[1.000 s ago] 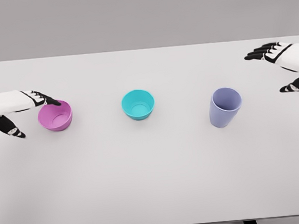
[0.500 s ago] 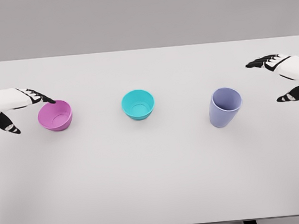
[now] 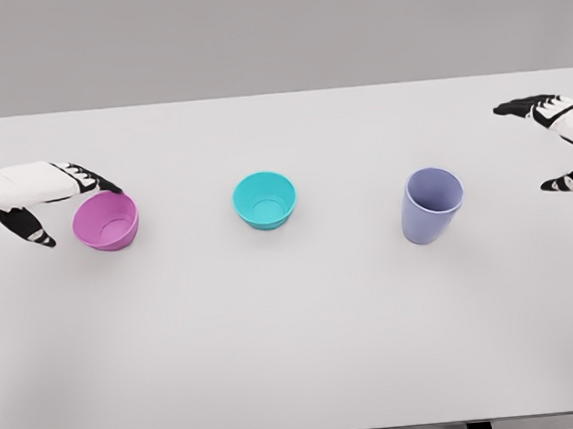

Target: Stacking bowl and cup with both arms

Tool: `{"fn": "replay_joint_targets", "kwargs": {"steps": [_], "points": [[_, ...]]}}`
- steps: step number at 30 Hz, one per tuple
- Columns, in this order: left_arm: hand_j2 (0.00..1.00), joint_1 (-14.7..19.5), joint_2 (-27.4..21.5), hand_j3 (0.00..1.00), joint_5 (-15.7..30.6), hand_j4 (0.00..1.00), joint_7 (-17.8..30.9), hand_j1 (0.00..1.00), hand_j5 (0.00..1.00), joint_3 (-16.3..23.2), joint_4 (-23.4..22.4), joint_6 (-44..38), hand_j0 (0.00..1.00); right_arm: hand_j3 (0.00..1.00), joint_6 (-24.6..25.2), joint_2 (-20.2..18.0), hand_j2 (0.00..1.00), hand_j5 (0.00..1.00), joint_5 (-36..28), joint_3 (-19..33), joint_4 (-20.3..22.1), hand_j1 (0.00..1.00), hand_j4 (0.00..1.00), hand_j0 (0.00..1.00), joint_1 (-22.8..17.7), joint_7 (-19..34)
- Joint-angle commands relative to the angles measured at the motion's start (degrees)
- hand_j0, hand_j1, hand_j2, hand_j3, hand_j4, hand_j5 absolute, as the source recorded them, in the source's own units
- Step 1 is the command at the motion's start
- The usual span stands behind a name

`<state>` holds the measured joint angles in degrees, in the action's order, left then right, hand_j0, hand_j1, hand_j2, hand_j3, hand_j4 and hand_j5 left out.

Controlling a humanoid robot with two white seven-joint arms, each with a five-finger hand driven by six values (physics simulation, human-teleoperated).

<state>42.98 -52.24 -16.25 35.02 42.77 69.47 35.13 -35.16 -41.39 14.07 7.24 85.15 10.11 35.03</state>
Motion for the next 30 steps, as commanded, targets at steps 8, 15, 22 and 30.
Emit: {"fn": "replay_joint_targets", "kwargs": {"steps": [8, 15, 22, 30], "points": [[0.99, 0.0, 2.0, 0.99, -0.4, 0.99, 0.0, 0.99, 0.99, -0.1, -0.7, -0.1, 0.99, 1.0, 0.2, 0.2, 1.0, 1.0, -0.4, 0.2, 2.4, 1.0, 1.0, 1.0, 0.0, 0.0], [0.99, 0.0, 2.0, 0.99, -0.4, 0.99, 0.0, 0.99, 0.99, -0.1, -0.7, -0.1, 0.99, 1.0, 0.2, -0.2, 1.0, 1.0, -1.1, -0.8, 2.7, 1.0, 1.0, 1.0, 0.1, 0.0], [0.99, 0.0, 2.1, 0.99, -0.4, 0.99, 0.0, 0.99, 0.99, -0.1, -0.6, -0.1, 0.99, 1.0, 0.2, -0.2, 1.0, 1.0, -1.1, -0.7, 2.4, 1.0, 1.0, 1.0, 0.1, 0.0], [0.99, -0.1, 2.5, 0.99, -0.4, 0.99, 0.0, 0.99, 0.99, 0.0, -0.6, -0.1, 0.99, 1.0, 0.2, -1.1, 1.0, 1.0, -1.1, -0.8, 2.2, 1.0, 1.0, 1.0, -0.1, 0.0]]}}
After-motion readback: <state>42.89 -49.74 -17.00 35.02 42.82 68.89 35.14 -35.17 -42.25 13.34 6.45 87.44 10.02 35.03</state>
